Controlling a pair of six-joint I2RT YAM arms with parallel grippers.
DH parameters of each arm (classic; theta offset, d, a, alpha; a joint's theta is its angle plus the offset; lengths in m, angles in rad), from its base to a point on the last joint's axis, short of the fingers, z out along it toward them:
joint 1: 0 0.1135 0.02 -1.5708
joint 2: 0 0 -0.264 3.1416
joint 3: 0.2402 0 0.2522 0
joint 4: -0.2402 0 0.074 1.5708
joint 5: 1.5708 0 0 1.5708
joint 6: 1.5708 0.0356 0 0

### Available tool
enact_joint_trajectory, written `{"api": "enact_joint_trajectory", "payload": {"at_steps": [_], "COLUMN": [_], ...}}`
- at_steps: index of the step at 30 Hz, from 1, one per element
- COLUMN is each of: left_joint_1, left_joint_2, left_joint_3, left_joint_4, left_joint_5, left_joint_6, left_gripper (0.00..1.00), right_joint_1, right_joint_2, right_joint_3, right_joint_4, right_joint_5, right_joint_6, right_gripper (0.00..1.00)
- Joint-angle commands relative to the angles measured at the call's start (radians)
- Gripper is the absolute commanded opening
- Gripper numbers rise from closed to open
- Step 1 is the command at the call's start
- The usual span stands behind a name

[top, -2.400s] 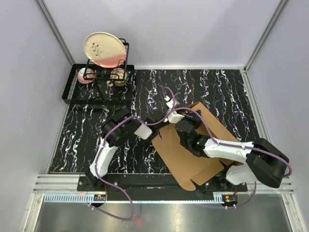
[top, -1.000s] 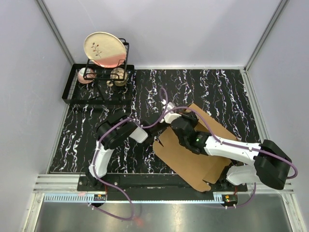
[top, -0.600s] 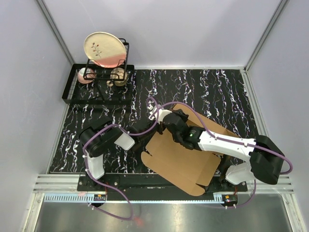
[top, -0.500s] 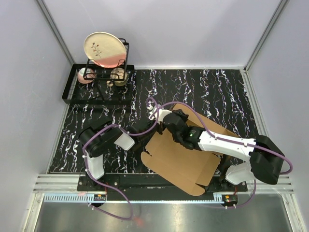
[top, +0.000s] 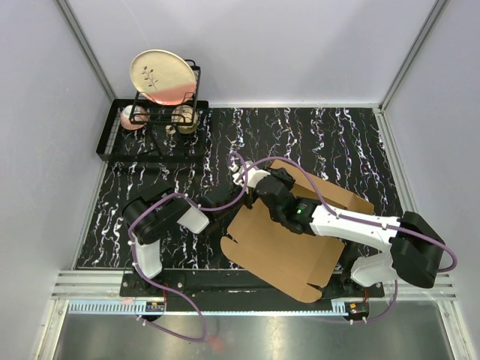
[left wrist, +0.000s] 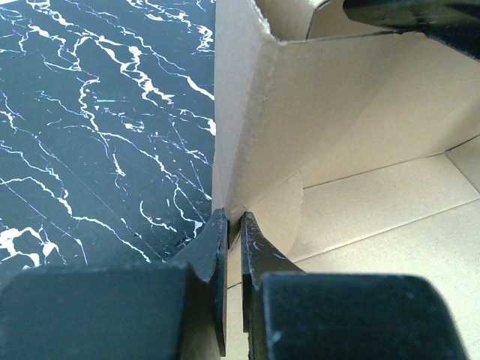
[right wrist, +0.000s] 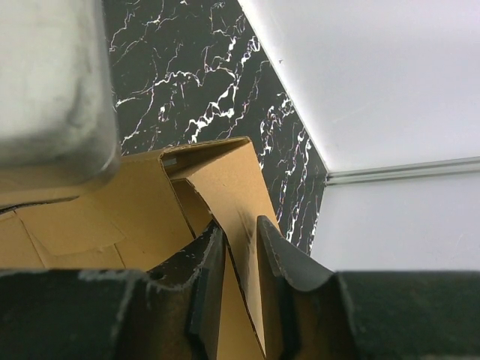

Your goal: Fold the paper box

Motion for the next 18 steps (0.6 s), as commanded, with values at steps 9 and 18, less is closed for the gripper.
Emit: {"api": "enact_joint_trajectory", "payload": {"at_steps": [9, 18], "left_joint_1": [-0.022, -0.022], "left_joint_2": [-0.039, -0.035], "left_joint_3": [-0.016, -0.008], "left_joint_4": [0.422, 0.422], "left_joint_5": [0.057, 0.069], "left_joint_6": [0.065, 0.054], "left_gripper": [0.00, 0.00], "right_joint_1": [-0.021, -0.034], "right_joint_2": [-0.058, -0.130], "right_joint_3": [-0.060, -0.077], "right_joint_4": [0.048, 0.011], "right_joint_5": [0.027, 0.056], "right_joint_6": [0.009, 0.018], "right_gripper": [0.41, 0.47]}}
